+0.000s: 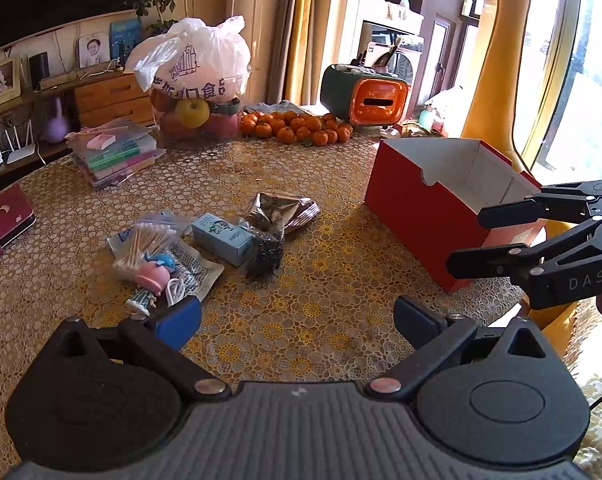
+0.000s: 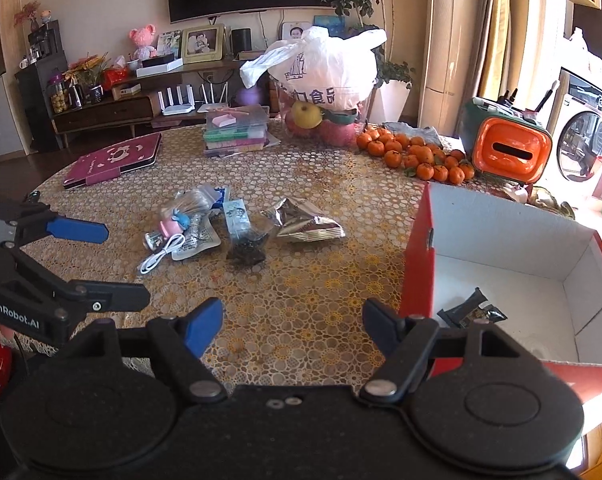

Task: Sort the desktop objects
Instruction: 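Withdraw both grippers from the shoebox back toward the remaining items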

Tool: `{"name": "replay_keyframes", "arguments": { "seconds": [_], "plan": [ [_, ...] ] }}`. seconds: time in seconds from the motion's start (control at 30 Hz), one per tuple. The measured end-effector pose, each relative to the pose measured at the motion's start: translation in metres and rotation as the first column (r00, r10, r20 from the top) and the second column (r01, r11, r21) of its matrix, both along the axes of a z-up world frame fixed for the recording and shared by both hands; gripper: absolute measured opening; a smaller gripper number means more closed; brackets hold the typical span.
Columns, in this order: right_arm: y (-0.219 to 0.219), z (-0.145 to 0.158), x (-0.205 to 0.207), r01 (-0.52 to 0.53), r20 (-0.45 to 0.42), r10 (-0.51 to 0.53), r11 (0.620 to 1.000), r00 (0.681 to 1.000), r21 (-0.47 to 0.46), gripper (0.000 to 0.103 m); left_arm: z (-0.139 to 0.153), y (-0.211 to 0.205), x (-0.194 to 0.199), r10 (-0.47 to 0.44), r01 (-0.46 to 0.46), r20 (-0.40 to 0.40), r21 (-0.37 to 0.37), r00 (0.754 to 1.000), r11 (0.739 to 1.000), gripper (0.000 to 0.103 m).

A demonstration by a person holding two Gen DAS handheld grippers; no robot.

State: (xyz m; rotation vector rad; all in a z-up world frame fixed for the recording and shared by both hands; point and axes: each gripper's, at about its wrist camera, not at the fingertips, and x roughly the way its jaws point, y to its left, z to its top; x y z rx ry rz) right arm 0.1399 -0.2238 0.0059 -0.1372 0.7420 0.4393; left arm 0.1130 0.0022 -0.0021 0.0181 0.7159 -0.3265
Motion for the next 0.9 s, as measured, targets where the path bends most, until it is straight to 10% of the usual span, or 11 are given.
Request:
{"name": "replay_keyframes", "arguments": {
  "seconds": [0.9],
  "plan": [
    [0.065, -0.046, 0.046, -0.052, -0.029, 0.054, 0.997, 0.998, 0.065, 0.077, -0.057, 0.046, 0.027, 0.119, -0.118, -0.032, 0.004, 0.992, 0.993, 0.103]
  ]
}}
